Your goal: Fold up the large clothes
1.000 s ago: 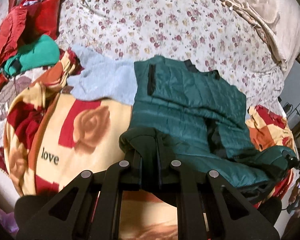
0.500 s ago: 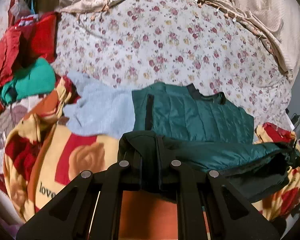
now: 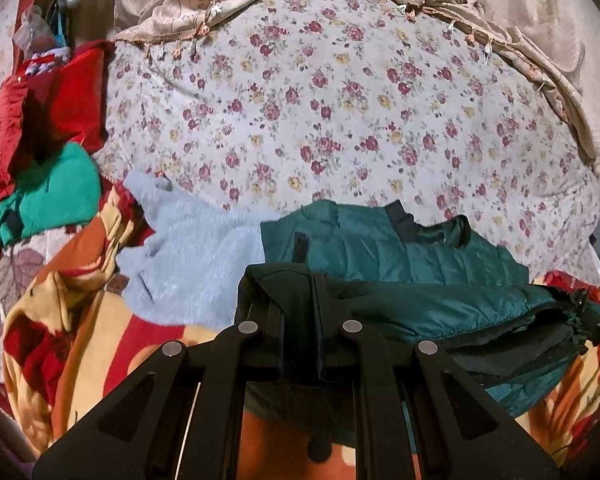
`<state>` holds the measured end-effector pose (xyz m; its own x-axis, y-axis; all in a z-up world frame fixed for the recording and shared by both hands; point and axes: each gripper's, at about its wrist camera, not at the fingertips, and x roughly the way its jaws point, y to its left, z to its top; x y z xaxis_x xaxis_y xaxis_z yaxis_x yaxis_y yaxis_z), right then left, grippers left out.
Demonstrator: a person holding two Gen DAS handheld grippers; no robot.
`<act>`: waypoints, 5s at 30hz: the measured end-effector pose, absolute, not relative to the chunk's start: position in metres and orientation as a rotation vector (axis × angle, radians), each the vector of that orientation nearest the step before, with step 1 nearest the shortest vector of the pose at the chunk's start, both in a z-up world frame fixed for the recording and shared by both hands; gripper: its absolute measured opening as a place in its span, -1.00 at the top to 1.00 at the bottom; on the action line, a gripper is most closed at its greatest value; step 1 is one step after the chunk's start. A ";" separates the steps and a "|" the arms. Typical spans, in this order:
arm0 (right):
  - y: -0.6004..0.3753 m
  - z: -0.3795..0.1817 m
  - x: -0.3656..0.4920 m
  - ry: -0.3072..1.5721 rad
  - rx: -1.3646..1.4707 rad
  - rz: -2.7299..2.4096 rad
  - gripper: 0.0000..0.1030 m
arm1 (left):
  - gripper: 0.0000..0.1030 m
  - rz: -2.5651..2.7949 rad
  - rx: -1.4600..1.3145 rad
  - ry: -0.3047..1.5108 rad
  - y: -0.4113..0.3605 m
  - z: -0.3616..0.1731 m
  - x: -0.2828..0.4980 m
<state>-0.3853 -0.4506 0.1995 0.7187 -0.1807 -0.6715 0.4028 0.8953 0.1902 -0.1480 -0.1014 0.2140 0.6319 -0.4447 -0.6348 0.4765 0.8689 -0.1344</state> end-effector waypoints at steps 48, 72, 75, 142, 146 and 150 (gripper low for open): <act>-0.558 0.141 -0.274 0.684 0.646 -0.382 -0.12 | 0.73 -0.355 0.183 0.840 -0.220 0.116 -0.014; -0.444 0.081 -0.128 0.876 0.298 -0.275 -0.13 | -0.66 -0.592 -0.047 0.854 -0.178 0.157 -0.025; -0.441 0.097 -0.141 0.864 0.307 -0.243 -0.13 | -0.66 -0.564 -0.037 0.870 -0.186 0.145 -0.026; -0.472 0.115 -0.309 0.850 0.448 -0.440 -0.50 | -0.83 -0.497 0.009 0.922 -0.140 0.092 -0.098; -0.476 0.097 -0.304 0.907 0.463 -0.452 -0.55 | -0.83 -0.498 0.002 0.936 -0.141 0.090 -0.096; -0.474 0.100 -0.302 0.912 0.449 -0.458 -0.55 | -0.83 -0.497 0.012 0.938 -0.142 0.088 -0.096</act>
<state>-0.3021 -0.4737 0.0998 0.5311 -0.1846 -0.8269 0.5537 0.8144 0.1738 -0.0956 -0.1425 0.0881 0.4877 -0.4037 -0.7741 0.4140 0.8876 -0.2020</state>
